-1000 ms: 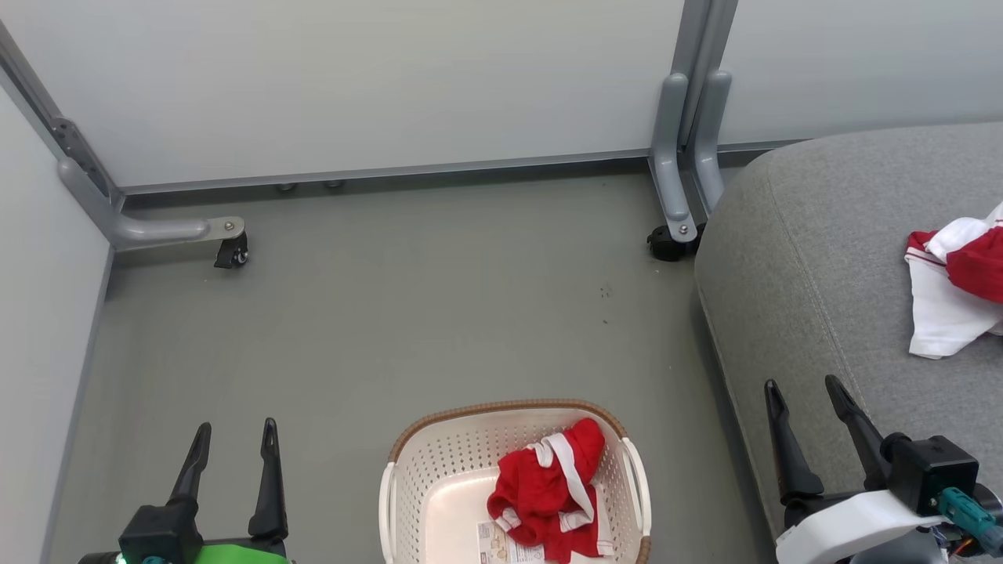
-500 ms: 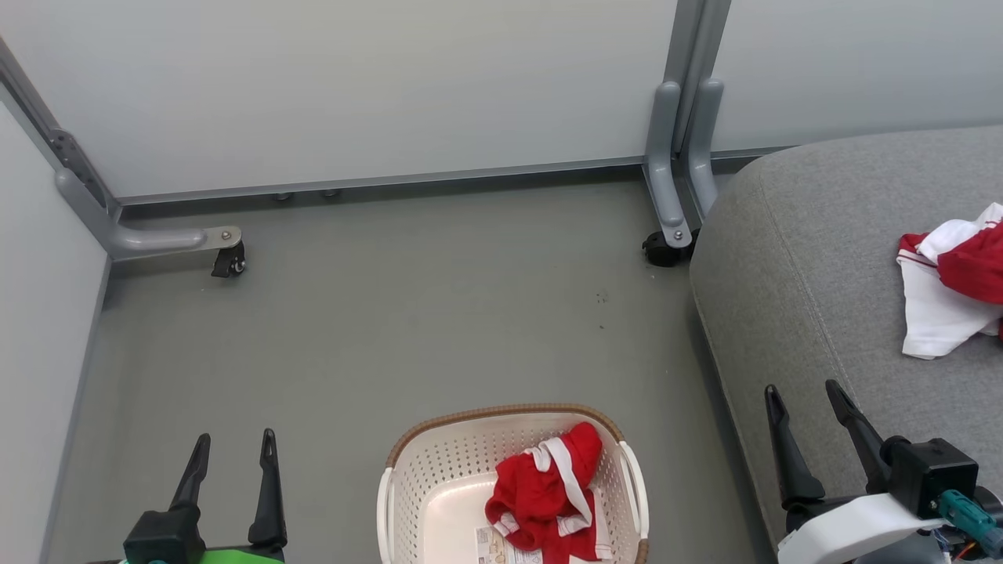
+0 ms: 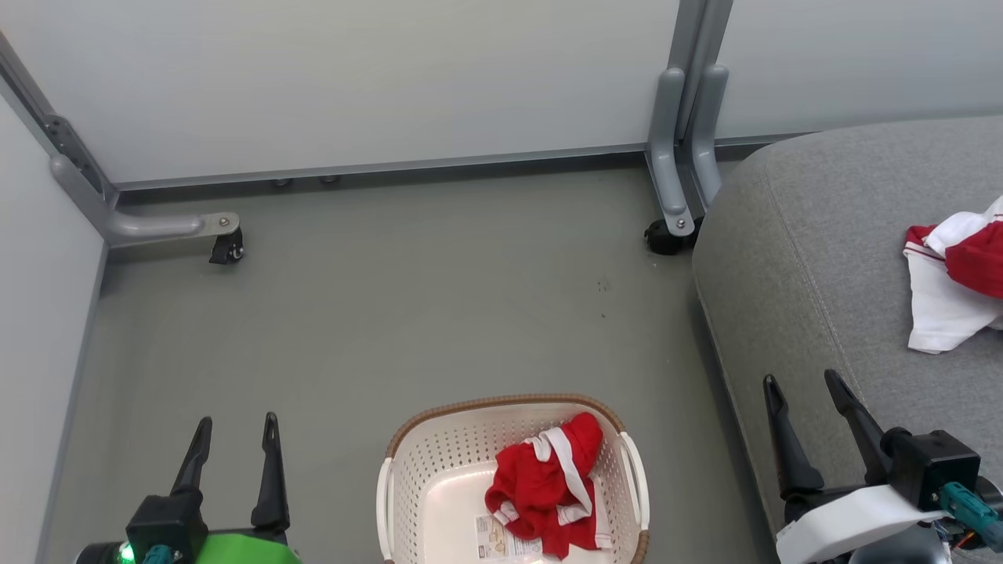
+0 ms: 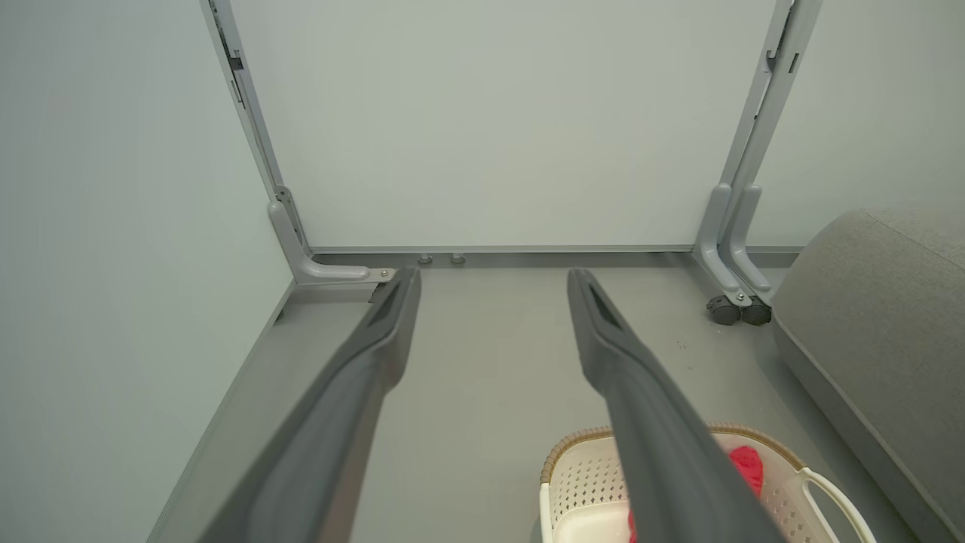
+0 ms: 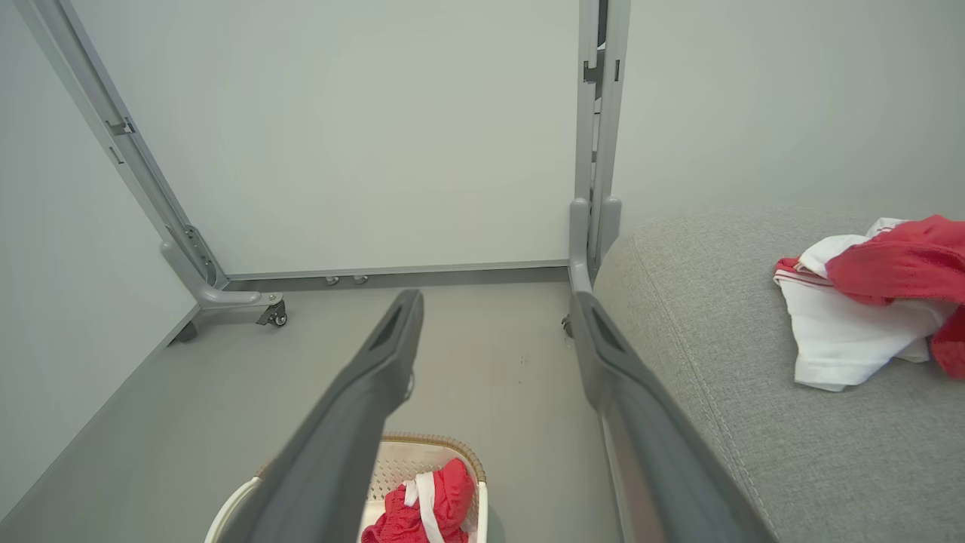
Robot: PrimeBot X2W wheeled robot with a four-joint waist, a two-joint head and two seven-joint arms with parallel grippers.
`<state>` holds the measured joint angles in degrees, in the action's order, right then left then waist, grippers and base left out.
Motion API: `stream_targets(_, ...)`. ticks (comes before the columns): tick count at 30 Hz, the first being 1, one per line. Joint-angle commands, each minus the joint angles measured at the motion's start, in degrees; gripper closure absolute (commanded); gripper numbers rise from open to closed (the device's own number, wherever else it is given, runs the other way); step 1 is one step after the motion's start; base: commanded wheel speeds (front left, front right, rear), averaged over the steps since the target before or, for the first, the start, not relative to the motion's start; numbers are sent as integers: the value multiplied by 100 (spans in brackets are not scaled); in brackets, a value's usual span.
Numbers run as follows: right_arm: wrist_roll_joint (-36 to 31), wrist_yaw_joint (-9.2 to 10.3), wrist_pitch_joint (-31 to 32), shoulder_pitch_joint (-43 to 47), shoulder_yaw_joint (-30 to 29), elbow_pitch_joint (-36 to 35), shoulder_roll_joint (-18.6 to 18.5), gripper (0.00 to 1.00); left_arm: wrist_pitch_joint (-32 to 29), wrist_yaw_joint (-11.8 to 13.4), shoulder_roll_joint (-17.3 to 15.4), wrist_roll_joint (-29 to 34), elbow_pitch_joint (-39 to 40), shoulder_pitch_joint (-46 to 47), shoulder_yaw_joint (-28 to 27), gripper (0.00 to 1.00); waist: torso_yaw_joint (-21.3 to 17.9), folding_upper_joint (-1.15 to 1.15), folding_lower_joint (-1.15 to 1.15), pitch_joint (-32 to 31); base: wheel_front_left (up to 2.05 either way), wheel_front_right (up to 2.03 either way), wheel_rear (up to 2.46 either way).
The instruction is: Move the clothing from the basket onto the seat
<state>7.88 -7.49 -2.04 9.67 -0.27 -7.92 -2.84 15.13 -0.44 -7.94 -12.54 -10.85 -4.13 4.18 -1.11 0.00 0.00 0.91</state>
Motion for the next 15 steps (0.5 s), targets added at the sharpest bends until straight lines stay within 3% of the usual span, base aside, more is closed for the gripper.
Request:
stream_targets(1,21,0,-26,-107,-1,-58,-12,0,2,-39,36,103,34,184,28,0,0,0,0,125,0,0,0)
stream_targets(15,46,0,-264,-1043,103,-349,-12,0,2,-502,313,586,-919,1966,1023,0,-352,0,0,1769,0,0,0)
